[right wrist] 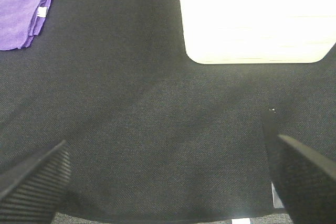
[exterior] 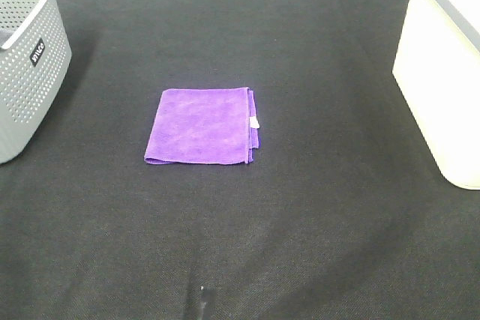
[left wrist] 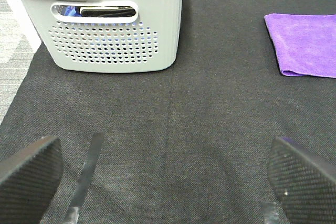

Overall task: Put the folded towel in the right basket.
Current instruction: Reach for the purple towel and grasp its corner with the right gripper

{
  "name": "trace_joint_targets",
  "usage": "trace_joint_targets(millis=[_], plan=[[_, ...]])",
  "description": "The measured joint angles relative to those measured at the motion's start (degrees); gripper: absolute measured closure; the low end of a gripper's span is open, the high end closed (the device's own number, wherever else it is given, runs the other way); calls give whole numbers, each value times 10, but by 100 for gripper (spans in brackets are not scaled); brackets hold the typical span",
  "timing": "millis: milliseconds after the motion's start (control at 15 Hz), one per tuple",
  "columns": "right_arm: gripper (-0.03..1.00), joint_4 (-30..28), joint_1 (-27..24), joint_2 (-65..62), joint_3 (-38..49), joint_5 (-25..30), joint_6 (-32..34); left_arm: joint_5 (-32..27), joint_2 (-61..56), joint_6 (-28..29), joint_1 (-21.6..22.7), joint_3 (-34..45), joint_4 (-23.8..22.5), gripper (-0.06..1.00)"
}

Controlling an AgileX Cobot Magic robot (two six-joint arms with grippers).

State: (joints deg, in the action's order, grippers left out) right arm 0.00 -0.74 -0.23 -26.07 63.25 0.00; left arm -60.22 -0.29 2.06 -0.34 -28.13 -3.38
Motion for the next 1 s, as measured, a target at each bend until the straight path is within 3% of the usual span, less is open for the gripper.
trace_joint_targets(millis=[1000], plan=[[-1, 0, 0, 0, 0, 0, 0, 0, 0, 0, 0, 0, 0, -4]])
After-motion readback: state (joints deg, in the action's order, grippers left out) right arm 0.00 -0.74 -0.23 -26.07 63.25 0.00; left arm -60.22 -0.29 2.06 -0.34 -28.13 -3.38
